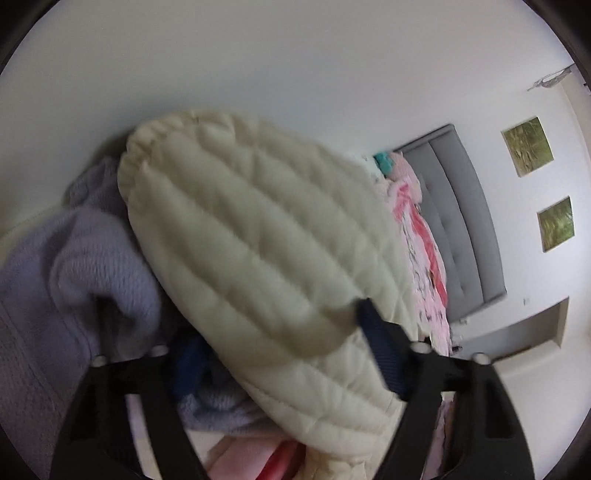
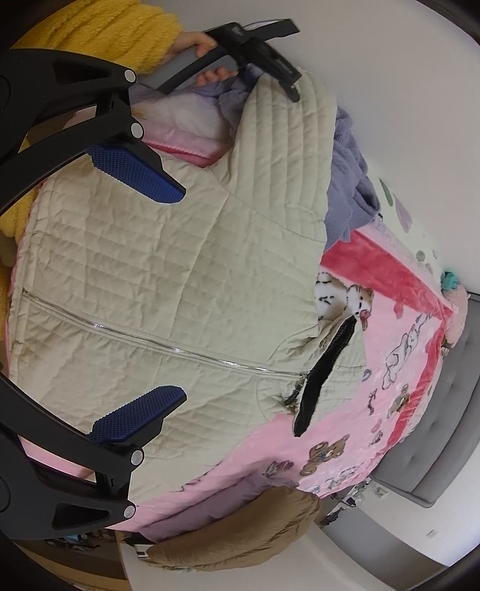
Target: Fold large clothes
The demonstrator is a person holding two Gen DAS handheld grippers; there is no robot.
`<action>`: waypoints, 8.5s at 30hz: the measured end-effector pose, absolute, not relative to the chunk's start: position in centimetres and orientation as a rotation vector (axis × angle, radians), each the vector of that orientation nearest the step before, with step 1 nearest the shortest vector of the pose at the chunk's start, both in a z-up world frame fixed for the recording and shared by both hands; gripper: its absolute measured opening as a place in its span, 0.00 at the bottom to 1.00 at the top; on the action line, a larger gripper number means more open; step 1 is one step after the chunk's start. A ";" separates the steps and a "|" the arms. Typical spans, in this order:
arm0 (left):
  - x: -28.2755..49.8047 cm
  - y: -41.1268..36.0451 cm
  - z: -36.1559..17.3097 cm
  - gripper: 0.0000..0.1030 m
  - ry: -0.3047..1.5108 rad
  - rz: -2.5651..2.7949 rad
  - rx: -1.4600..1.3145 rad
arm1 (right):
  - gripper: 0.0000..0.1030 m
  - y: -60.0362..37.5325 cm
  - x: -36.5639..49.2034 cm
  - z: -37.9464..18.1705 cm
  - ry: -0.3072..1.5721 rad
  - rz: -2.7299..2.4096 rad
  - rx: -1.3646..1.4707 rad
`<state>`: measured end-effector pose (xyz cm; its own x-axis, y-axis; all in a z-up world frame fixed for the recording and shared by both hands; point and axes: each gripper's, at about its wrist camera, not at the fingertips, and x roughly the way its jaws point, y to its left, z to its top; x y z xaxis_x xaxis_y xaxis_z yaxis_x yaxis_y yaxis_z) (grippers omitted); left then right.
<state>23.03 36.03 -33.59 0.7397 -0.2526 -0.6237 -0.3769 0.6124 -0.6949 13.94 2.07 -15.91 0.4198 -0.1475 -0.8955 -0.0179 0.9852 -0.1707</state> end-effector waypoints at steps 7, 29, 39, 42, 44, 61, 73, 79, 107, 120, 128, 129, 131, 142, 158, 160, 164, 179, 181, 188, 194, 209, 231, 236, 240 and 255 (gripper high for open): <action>23.4 34.0 -28.0 0.14 0.713 0.172 -0.732 | 0.92 0.6 13.2 -15.6 1.124 -0.091 -0.111; 20.9 -8.9 -29.9 0.12 0.569 -0.324 0.403 | 0.92 -24.6 6.4 -26.6 1.007 -0.489 0.334; 15.0 -12.5 -38.8 0.14 0.596 -0.306 0.666 | 0.92 -28.4 7.3 -31.7 1.024 -0.472 0.431; 14.1 -12.2 -37.9 0.17 0.562 -0.330 0.701 | 0.92 -28.7 9.3 -31.2 1.009 -0.385 0.458; 13.7 -11.6 -37.0 0.21 0.551 -0.367 0.706 | 0.92 -28.4 11.4 -30.1 0.981 -0.269 0.452; 14.4 5.3 -33.8 0.67 0.646 -0.574 0.909 | 0.92 -27.4 21.2 -29.8 1.130 0.046 0.434; 11.7 6.8 -36.2 0.15 0.599 -0.522 0.995 | 0.30 -22.9 23.8 -32.2 1.191 0.243 0.451; 11.6 6.4 -36.2 0.15 0.626 -0.470 0.966 | 0.29 -19.1 25.8 -27.5 1.060 0.308 0.174; 12.7 4.6 -29.3 0.68 0.724 -0.605 0.623 | 0.58 -19.8 16.4 -29.8 0.923 0.142 0.095; 20.3 1.6 -36.8 0.71 1.003 -0.529 0.539 | 0.57 -18.0 17.7 -38.2 1.094 0.107 -0.052; 20.6 1.3 -34.4 0.72 0.990 -0.484 0.520 | 0.71 -20.3 18.6 -34.1 1.015 0.199 0.153; 20.6 1.3 -33.1 0.72 0.967 -0.499 0.509 | 0.72 -21.0 18.7 -32.7 0.964 0.212 0.178; 21.1 1.0 -30.3 0.72 0.938 -0.559 0.451 | 0.74 -22.4 19.7 -30.4 0.879 0.221 0.216; 42.5 -4.8 -27.8 0.81 0.972 -0.560 0.294 | 0.79 -32.4 39.6 -28.4 0.883 0.157 0.263; 59.7 -4.0 -40.6 0.35 1.439 -0.410 -0.483 | 0.30 -38.8 51.0 -38.7 1.189 0.129 0.613; 59.4 -4.0 -41.1 0.27 1.428 -0.376 -0.506 | 0.23 -38.7 50.7 -38.6 1.176 0.135 0.613; 58.7 -5.1 -39.4 0.17 1.381 -0.398 -0.382 | 0.08 -38.7 49.7 -37.0 1.107 0.186 0.637; 42.0 0.1 -27.1 0.13 1.126 -0.613 -0.365 | 0.07 -34.7 29.1 -26.1 0.810 0.347 0.564; 38.3 1.3 -27.0 0.13 1.119 -0.608 -0.399 | 0.07 -33.8 26.2 -26.2 0.817 0.346 0.550; 27.9 2.7 -29.6 0.13 1.107 -0.561 -0.335 | 0.07 -30.9 17.4 -28.9 0.831 0.273 0.474; 24.3 3.1 -33.1 0.13 1.044 -0.558 -0.258 | 0.07 -30.0 13.9 -33.1 0.853 0.219 0.450; 21.0 3.0 -33.6 0.39 0.961 -0.490 -0.073 | 0.27 -29.8 12.9 -35.0 0.948 0.160 0.417; 24.0 5.6 -33.4 0.75 1.244 -0.491 -1.034 | 0.73 -35.0 15.8 -35.3 0.920 0.210 1.280; 24.7 4.6 -35.7 0.24 1.306 -0.427 -1.049 | 0.30 -33.2 17.8 -36.4 0.964 0.186 1.219; 25.0 3.7 -33.6 0.07 1.231 -0.443 -0.935 | 0.07 -32.6 17.3 -34.1 0.880 0.206 1.080; 17.5 1.6 -35.1 0.07 1.223 -0.499 -0.224 | 0.07 -23.7 12.0 -36.3 1.106 0.176 0.289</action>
